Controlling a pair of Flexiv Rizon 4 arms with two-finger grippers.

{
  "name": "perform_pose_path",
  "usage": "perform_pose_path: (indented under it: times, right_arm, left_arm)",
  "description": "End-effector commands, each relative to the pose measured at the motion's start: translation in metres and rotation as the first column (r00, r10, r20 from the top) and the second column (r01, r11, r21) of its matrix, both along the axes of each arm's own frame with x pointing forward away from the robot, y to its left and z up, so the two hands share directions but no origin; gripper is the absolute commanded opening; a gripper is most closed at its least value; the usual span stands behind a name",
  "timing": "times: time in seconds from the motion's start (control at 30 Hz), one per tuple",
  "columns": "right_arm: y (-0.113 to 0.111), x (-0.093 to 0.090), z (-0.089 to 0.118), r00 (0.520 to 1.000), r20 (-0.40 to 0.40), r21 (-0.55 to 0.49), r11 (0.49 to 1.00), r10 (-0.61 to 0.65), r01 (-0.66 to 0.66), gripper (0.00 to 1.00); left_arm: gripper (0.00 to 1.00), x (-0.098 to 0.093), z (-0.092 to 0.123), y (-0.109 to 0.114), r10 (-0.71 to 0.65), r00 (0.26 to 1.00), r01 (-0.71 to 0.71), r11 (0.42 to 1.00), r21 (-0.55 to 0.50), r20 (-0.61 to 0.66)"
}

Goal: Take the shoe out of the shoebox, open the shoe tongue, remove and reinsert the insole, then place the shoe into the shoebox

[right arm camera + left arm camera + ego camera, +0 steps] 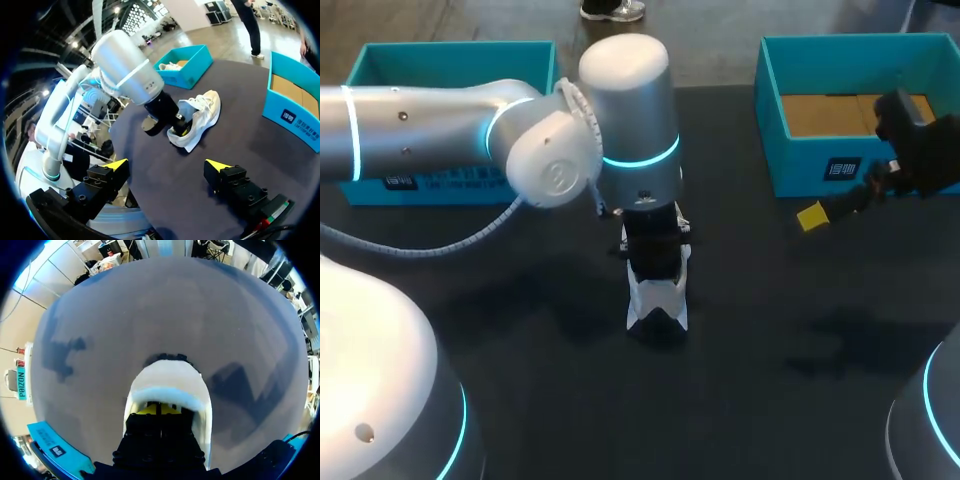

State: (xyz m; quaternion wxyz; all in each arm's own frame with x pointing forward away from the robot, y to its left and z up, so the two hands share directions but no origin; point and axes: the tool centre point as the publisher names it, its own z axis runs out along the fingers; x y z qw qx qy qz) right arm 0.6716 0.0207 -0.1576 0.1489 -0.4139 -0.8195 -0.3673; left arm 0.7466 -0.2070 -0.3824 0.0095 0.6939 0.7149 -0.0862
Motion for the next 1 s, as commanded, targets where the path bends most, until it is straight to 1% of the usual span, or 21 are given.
perform_pose_path:
  times: [0.03,0.23,0.3,0.4,0.5,0.73,0.83,1.0]
  right_arm:
    - [0.001,0.000,0.000,1.000,-0.001,-0.002,1.000,-0.001,0.001,1.00]
    - [0.001,0.000,0.000,1.000,-0.001,-0.002,1.000,-0.001,0.001,1.00]
    - [0.001,0.000,0.000,1.000,-0.001,-0.002,1.000,-0.001,0.001,1.00]
    - [0.001,0.000,0.000,1.000,-0.001,-0.002,1.000,-0.001,0.001,1.00]
    - [0.001,0.000,0.000,1.000,-0.001,-0.002,1.000,-0.001,0.001,1.00]
    - [0.001,0.000,0.000,1.000,-0.001,-0.002,1.000,-0.001,0.001,1.00]
    - [0.001,0.000,0.000,1.000,-0.001,-0.002,1.000,-0.001,0.001,1.00]
    - [0.001,0.000,0.000,1.000,-0.001,-0.002,1.000,-0.001,0.001,1.00]
  left_arm:
    - [0.00,-0.004,-0.016,-0.003,0.010,1.000,-0.010,1.000,0.005,0.017]
    - [0.00,-0.003,-0.031,-0.003,0.020,1.000,-0.021,0.999,0.048,0.022]
    - [0.00,-0.003,-0.031,-0.002,0.016,0.999,-0.018,0.998,0.058,0.034]
    - [0.00,-0.001,-0.021,0.000,0.017,0.997,-0.021,0.998,0.064,0.071]
    - [0.00,0.005,-0.008,0.004,0.027,0.990,-0.037,0.997,0.074,0.141]
    - [0.00,0.024,0.019,0.010,0.052,0.947,-0.080,0.994,0.074,0.318]
    - [0.00,0.036,0.025,0.013,0.065,0.930,-0.095,0.993,0.066,0.361]
    - [0.00,0.051,0.030,0.017,0.065,0.905,-0.111,0.990,0.086,0.420]
